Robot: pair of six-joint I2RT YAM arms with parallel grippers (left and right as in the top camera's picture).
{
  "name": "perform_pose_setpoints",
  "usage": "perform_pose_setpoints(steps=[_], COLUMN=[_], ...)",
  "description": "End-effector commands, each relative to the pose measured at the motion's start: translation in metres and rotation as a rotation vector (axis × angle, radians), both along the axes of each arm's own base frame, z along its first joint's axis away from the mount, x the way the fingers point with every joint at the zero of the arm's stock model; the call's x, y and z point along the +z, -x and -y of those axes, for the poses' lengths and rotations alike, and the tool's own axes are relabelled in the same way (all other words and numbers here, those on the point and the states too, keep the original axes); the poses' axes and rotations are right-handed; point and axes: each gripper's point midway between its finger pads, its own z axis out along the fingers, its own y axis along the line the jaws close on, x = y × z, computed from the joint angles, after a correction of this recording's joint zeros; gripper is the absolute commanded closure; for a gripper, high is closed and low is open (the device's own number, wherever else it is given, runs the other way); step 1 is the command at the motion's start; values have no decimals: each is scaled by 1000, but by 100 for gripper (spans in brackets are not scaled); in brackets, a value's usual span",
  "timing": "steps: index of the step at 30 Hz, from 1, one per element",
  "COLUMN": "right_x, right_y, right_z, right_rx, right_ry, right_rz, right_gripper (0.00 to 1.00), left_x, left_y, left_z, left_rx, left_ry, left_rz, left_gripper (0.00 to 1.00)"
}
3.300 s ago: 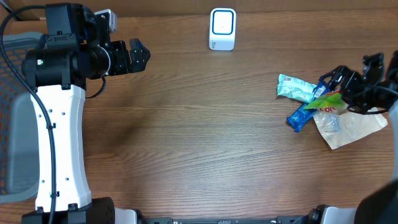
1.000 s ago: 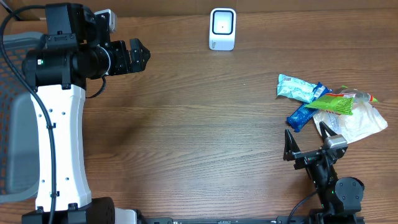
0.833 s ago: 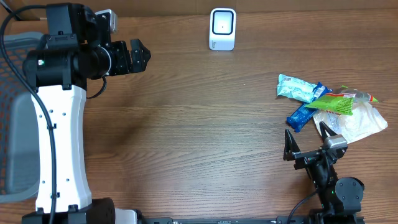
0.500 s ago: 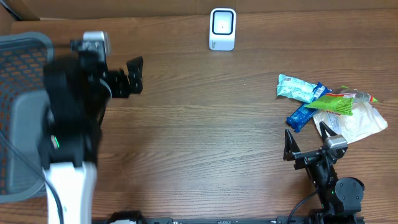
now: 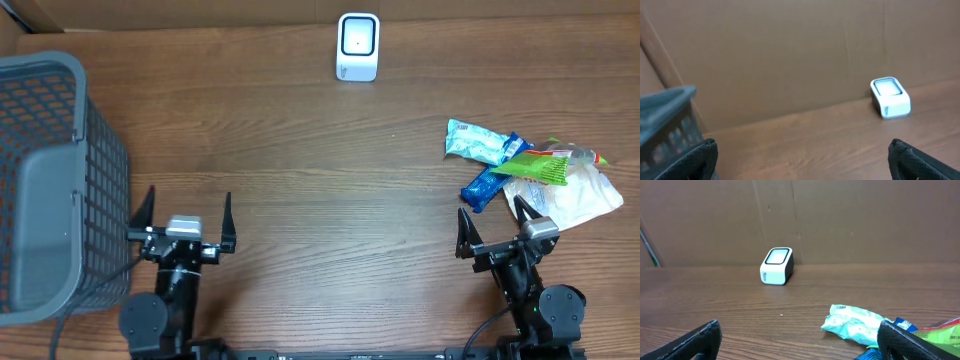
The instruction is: Scan the item barcode
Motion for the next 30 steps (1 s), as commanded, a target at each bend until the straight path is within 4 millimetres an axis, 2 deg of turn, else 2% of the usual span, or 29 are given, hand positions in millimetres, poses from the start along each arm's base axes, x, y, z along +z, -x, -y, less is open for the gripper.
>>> perform_pose_setpoints(steps=[1, 9, 30], right_x=[-2, -2, -2], right_y=[0, 0, 0], right_z=[0, 0, 0], right_rx=[-4, -4, -4], right_ry=[-1, -1, -1], right_rz=[2, 2, 2], right_gripper=[0, 0, 0], left_x=[-36, -97, -97], left_y=[-1, -3, -3], left_z=[-4, -5, -5], left_rx=[21, 20, 22], left_ry=[-21, -14, -3], left_rz=[-33, -96, -96], left_gripper=[0, 0, 0])
